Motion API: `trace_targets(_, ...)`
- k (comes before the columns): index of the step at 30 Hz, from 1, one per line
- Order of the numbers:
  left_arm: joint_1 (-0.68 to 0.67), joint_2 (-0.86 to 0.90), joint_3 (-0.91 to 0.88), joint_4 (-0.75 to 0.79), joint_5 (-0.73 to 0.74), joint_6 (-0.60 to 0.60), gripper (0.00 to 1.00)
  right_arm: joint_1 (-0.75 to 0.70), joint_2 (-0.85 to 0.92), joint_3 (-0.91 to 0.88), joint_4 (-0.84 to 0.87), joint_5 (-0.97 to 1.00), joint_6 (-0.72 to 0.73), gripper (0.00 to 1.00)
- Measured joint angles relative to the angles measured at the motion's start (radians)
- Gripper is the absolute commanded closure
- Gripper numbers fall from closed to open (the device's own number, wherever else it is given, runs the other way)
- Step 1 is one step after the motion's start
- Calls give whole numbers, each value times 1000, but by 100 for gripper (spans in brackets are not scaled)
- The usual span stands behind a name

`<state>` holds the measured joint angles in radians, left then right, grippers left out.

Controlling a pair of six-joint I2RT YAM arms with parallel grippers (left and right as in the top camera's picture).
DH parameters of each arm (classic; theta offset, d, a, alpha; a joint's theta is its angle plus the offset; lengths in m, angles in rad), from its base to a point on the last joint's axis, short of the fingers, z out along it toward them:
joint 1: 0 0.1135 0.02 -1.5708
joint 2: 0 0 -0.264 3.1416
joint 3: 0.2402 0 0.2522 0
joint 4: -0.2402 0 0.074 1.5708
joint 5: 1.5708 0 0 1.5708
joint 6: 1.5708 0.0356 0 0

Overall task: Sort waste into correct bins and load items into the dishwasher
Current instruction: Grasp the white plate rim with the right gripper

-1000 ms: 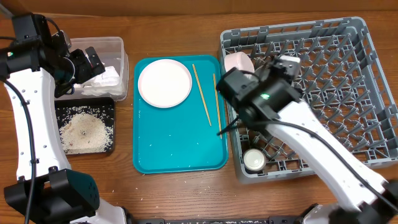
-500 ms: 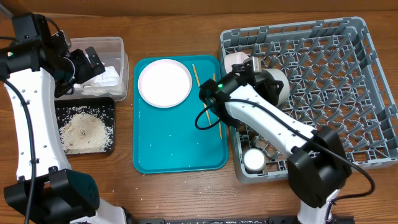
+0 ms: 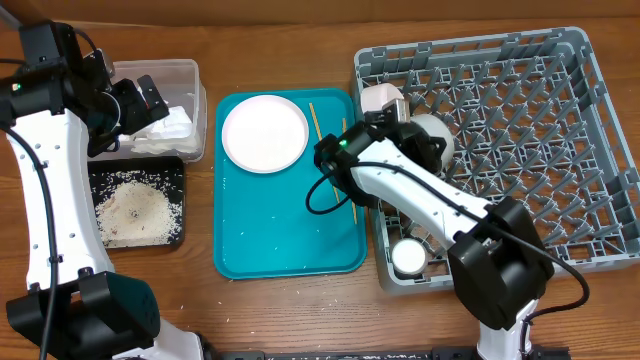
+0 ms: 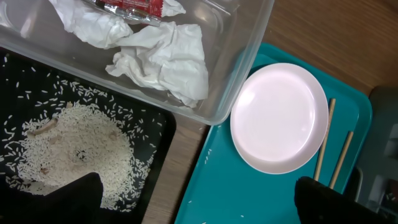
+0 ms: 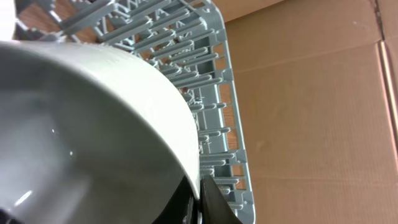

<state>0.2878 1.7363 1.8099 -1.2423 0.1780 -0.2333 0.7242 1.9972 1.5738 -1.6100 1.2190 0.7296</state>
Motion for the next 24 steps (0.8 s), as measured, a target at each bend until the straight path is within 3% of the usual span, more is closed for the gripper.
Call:
trace_targets(2, 0, 0, 0, 0, 0, 0, 0, 17, 2, 0, -11, -30, -4, 76)
trace_targets(7, 0, 0, 0, 0, 0, 0, 0, 94, 9, -2, -59, -83, -7, 28)
trace_targets(9, 0, 0, 0, 0, 0, 0, 0, 115, 9, -2, -77, -95, -6, 16)
trace_targets(13, 0, 0, 0, 0, 0, 0, 0, 145, 9, 18, -86, -140, -4, 9)
trace_targets(16, 0, 0, 0, 0, 0, 0, 0, 149, 9, 134, -86, -166, -3, 0)
trace_targets(19, 0, 0, 0, 0, 0, 0, 0, 148, 8, 273, -76, -183, -5, 0)
trace_targets(22, 0, 0, 0, 0, 0, 0, 0, 139, 4, 386, 63, -269, -8, 0)
trace_targets(24, 0, 0, 0, 0, 0, 0, 0, 109, 2, 397, 234, -444, -35, 0)
